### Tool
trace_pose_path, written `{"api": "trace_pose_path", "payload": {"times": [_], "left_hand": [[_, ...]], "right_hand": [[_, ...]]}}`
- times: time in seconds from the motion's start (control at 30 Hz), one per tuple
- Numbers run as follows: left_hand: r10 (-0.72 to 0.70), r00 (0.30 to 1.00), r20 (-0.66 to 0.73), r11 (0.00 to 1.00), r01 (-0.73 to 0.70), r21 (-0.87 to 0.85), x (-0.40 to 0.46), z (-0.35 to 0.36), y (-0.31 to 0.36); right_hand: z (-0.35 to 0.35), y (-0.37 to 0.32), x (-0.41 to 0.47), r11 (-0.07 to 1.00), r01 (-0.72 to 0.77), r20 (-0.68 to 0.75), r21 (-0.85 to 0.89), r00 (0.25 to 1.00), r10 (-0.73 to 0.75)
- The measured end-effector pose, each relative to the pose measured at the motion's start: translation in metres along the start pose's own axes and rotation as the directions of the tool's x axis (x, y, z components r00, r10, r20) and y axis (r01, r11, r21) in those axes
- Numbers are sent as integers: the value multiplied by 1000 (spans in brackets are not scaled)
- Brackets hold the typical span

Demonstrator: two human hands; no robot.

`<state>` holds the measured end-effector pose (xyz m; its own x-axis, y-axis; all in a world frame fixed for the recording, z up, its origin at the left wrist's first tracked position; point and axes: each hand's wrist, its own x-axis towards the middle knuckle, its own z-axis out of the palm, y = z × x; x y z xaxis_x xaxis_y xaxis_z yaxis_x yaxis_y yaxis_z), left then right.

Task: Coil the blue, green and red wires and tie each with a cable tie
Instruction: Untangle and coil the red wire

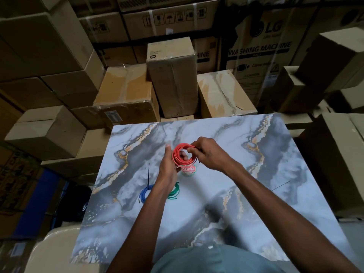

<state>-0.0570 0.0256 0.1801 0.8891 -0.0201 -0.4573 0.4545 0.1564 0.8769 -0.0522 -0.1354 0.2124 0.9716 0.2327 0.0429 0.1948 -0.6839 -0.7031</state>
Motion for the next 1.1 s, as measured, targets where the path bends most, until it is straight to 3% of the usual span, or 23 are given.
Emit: {"api": "trace_pose_path", "payload": {"times": [0.23,0.43,0.6,0.73,0.83,0.93,1.1], "left_hand": [[-106,973,204,901,8,433,12,-17,21],[-194,932,306,775,-45,631,9,-15,18],[-201,886,418,853,-51,519,13,-30,-4],[-111,903,414,971,9,240,9,-27,-11],[-48,903,427,999,42,25,6,-24,-14],[2,940,341,998,18,-56,6,-16,-22],[70,984,163,987,-45,-153,5,-3,-31]], "right_hand": [[-9,12,14,976,94,355,-195,935,-19],[-6,14,24,952,87,459,-292,886,60],[-12,16,24,969,56,489,-239,869,70],[-15,20,26,989,31,455,-145,889,39],[-13,24,25,998,23,405,-50,914,-1],[-6,27,20,999,7,334,35,942,-18],[16,31,10,996,-23,94,89,995,15]]}}
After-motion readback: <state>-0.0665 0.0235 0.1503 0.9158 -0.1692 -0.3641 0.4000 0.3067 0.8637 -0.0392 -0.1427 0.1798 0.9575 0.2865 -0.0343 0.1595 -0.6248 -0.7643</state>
